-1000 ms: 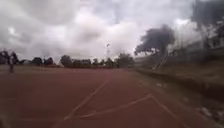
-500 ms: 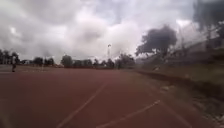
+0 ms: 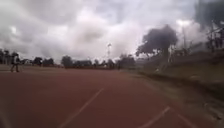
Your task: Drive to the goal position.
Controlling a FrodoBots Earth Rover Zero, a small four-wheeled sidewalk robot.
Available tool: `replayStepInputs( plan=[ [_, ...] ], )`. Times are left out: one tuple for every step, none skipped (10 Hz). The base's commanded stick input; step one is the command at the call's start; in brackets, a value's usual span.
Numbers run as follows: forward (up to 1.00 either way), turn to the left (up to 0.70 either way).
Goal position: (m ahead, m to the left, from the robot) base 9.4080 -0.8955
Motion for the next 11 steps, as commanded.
replayStepInputs(
  plan=[
    [0.70,0.00],
    [0.70,0.00],
    [0.70,0.00],
    [0.70,0.00],
    [0.70,0.00],
    [0.70,0.00],
    [0.70,0.00],
    [0.70,0.00],
    [0.70,0.00],
    [0.70,0.00],
    [0.70,0.00]
  ],
)
